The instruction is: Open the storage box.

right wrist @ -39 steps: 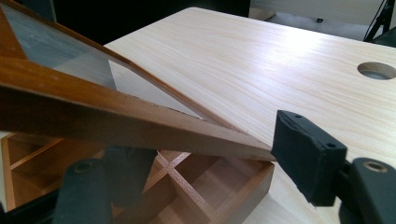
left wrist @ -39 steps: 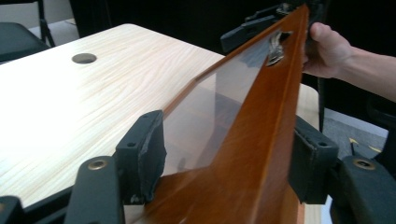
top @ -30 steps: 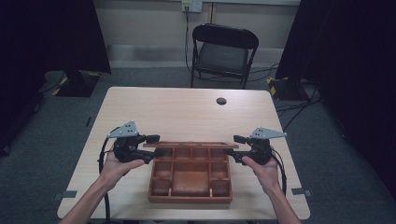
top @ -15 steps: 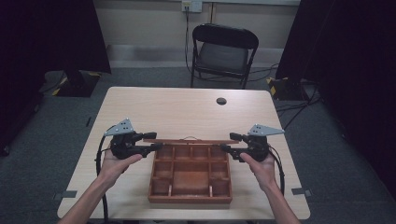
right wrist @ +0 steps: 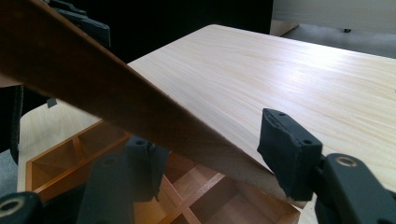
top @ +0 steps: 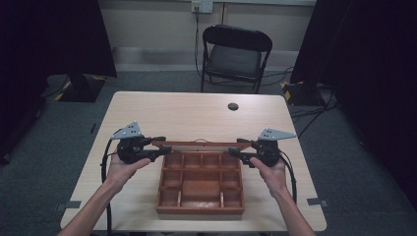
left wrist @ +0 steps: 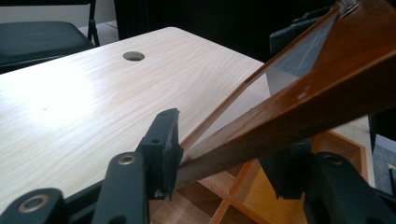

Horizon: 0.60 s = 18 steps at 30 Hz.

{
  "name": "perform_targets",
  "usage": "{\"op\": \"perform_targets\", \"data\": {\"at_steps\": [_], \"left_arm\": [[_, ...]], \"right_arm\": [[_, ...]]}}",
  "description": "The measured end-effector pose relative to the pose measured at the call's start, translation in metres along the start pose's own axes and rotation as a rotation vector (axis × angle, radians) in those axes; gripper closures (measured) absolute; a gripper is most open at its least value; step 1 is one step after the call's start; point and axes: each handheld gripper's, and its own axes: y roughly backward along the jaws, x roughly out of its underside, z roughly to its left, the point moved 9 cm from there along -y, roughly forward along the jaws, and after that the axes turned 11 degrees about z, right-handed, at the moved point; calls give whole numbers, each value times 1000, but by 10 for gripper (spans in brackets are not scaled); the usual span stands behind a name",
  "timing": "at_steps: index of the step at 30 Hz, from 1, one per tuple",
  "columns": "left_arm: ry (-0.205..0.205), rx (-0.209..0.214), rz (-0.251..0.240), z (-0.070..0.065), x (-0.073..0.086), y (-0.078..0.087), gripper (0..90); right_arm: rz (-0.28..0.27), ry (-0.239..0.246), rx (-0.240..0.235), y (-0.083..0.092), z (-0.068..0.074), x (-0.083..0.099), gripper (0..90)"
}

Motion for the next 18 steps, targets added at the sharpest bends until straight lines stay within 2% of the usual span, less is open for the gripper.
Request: {"op": "perform_targets", "data": {"at_steps": [3,4,13,18], "left_arm": [[8,-14,-4,3,-2,-1,504],[22,-20,-19,4,-4,-1,504],[7,-36,-11,15,-11,-4,530],[21,-33,-15,21,-15,-6,531]], "right_arm": [[-1,-4,5,0,-1,-2,438],[-2,-4,6,0,-1,-3,445],[-9,-24,24,-3,-7,-12,460],[-27,-47,18,-6,-11,-16,465]]}}
